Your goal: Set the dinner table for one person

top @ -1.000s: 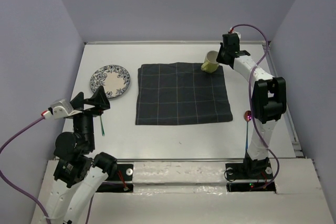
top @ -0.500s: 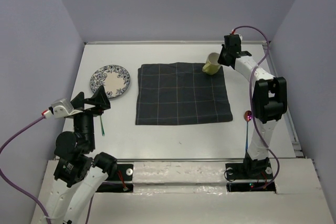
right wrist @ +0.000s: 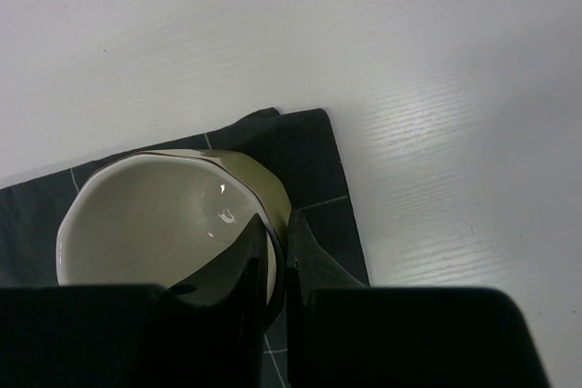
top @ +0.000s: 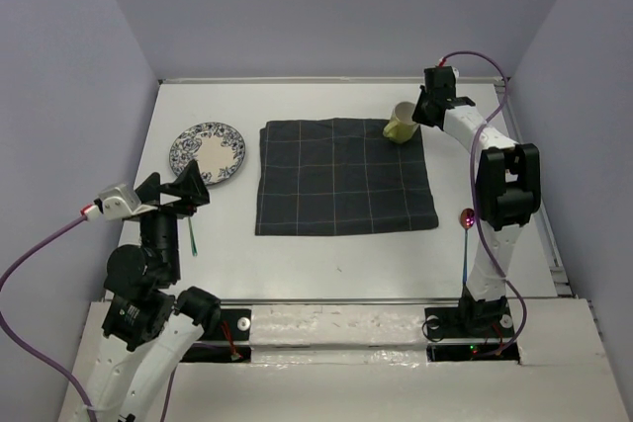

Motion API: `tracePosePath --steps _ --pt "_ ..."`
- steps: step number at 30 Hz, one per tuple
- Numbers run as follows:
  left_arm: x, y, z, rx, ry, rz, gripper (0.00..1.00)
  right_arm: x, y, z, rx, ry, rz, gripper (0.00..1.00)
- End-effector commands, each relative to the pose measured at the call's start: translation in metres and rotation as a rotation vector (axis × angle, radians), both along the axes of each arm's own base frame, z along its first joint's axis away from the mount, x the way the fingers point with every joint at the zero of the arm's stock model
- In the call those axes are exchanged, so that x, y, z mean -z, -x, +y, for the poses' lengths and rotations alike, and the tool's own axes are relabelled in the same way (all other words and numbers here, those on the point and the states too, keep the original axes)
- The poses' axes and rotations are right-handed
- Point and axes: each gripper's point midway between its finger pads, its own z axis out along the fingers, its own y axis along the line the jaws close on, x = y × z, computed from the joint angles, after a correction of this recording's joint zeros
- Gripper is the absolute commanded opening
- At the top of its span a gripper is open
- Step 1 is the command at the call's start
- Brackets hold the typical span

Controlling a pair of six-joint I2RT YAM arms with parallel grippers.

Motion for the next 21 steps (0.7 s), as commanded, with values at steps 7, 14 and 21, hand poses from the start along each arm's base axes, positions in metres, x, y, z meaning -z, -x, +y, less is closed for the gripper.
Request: tracePosePath --steps 7,14,21 --pt "-0.005 -0.006 -0.003 0.001 0.011 -0.005 0.99 -0.035 -0.020 0.001 0.009 -0.027 -0.090 0.34" --pt "0.006 -0.022 -0.013 0.015 -0.002 0.067 0.99 -0.087 -0.015 -0.002 -0.016 -0.027 -0.158 0.64" --pt "0.025 -0.046 -0.029 0.037 0.035 0.211 0.99 -0.147 0.034 0.018 -0.094 -0.165 -0.263 0.65"
